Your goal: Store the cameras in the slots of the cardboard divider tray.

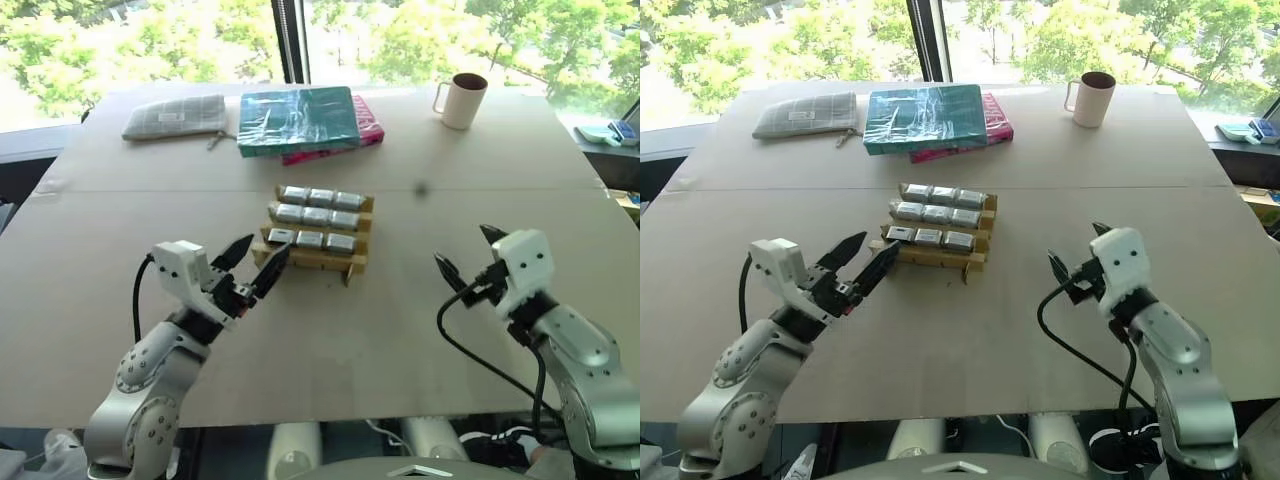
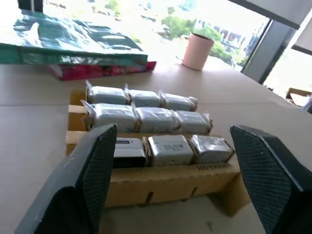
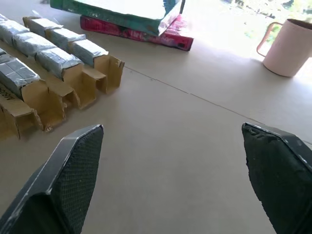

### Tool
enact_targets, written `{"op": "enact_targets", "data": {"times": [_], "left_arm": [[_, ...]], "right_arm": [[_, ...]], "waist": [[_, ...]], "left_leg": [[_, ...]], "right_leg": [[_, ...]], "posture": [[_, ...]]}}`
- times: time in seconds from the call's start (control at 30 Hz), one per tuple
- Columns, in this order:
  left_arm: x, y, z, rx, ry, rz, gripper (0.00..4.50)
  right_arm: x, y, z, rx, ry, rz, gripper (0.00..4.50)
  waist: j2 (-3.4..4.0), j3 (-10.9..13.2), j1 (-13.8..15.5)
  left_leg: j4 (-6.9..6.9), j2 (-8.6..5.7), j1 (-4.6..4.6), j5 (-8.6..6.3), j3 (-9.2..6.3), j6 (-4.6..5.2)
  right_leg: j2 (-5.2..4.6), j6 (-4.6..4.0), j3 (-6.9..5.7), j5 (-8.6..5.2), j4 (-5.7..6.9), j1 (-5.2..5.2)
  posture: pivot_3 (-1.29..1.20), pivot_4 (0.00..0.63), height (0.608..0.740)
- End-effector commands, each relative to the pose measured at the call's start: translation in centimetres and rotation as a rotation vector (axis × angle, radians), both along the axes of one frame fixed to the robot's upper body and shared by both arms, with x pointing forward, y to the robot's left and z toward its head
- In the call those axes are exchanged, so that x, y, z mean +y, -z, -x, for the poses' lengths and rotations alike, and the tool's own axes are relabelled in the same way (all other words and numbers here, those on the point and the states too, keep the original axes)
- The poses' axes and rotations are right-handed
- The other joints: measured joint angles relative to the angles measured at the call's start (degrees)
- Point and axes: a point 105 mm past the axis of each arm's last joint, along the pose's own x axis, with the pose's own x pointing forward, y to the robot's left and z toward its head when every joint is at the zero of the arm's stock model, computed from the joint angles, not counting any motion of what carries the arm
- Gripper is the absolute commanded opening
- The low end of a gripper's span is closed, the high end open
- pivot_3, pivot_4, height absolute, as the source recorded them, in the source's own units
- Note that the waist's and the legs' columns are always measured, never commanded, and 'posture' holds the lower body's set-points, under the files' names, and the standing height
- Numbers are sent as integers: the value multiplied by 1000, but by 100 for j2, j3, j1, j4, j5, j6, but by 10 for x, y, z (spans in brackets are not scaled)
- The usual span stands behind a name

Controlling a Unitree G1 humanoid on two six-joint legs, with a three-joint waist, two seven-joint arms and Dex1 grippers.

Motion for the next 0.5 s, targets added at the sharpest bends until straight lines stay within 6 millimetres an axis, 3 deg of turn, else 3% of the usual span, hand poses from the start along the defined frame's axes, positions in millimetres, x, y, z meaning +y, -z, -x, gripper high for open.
{"op": "enact_targets", "data": {"times": [0.03, 0.23, 0.4, 0.5], "left_arm": [[17, 3, 8, -6, -25, -41, 3834], [74, 23, 18, 68, -22, -112, 3834], [96, 32, 22, 120, 10, -101, 3834], [97, 36, 25, 135, 28, -97, 3834]], "right_arm": [[-3, -11, 17, -76, 6, -18, 4478], [-12, -2, 39, -35, -19, 3, 4478], [-17, -2, 45, -19, -23, 10, 4478], [-16, -2, 45, -12, -31, 4, 4478]], "waist": [[0, 0, -2], [-8, -4, 8], [-15, -9, 20], [-18, -11, 31]], "left_leg": [[0, 2, 1, 0, 1, 0], [6, 2, 3, -16, -6, -26], [5, 11, -5, -17, -7, -27], [3, 10, -8, -18, -8, -27]], "right_leg": [[-5, -1, 2, -1, -2, 1], [-23, -23, -7, -14, -4, -5], [-48, -24, -16, -14, -16, -7], [-54, -24, -22, -14, -21, -6]], "posture": [[0, 150, 740], [0, 150, 740], [0, 150, 740], [0, 150, 740]]}}
